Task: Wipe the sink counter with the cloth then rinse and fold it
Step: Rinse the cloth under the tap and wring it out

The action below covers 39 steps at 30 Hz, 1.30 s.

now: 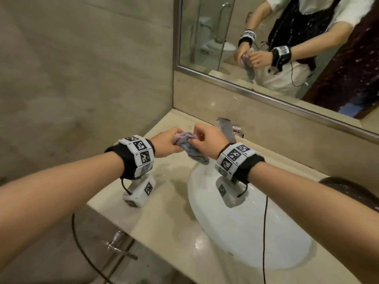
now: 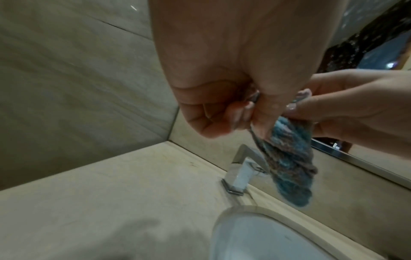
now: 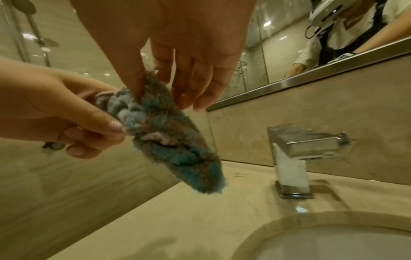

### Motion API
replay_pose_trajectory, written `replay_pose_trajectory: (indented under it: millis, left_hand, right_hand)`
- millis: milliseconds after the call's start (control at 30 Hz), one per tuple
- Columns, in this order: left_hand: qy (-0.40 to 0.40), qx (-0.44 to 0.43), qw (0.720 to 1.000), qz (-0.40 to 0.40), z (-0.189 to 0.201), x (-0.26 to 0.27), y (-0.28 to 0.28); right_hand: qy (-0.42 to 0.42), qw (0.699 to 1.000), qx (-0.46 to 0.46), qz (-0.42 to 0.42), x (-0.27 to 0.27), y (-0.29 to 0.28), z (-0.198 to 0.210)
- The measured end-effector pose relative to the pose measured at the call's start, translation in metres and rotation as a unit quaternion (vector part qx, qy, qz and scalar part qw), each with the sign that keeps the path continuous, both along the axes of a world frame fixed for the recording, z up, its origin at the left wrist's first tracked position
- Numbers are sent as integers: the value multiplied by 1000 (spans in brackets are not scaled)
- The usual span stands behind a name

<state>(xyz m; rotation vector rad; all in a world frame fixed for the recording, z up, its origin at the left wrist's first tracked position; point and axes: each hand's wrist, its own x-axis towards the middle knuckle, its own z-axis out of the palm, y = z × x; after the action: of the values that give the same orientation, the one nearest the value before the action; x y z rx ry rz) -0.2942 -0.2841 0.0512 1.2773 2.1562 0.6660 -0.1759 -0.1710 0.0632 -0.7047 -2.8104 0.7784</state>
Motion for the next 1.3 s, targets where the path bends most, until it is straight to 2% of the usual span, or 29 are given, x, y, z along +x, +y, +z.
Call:
replay_pose_trajectory:
  millis: [133,267,367,433,467,600,700,933,1000,1067,1167,1300]
  left_hand:
    - [-42,54,998,17,2,-25,-35]
    - [-25,50,993,102,-2,-46,-62]
    - [-11,-18,992,127,0,-53,-79]
    - [46,-78,987,132,-1,-57,-86]
    - [75,-78,984,141,-1,-58,-88]
    - [121,67,980,146,0,-58,-98]
    - [138,97,976,138,5,-57,-96]
    - [104,181,967,147,13,-58,-90]
    - [95,172,972,127,14,-56,-86]
    - [73,158,977,122,14,-55,-82]
    - [2,179,967,180,17,-62,-76]
    - [-91,226,947,210,25,-71,-71]
  right_hand:
    - [31,999,-12,24,-29,-22,2]
    - [57,997,-7,47,-54,-40,2]
    - [78,996,-19,44,-68,-50,2]
    - [113,992,-36,50,-74,-56,2]
    - [128,989,-43,58,-76,-59,3]
    - [133,986,-66,77,-91,-63,10]
    - [157,976,-140,50,-100,-60,17]
    - [171,965,-175,94,-102,-55,18]
    - [171,967,-172,80,-101,-53,18]
    - [153,978,-123,71,-100,-50,19]
    - [86,994,-8,74,-97,-41,22]
    - [30,994,24,100,-90,-31,21]
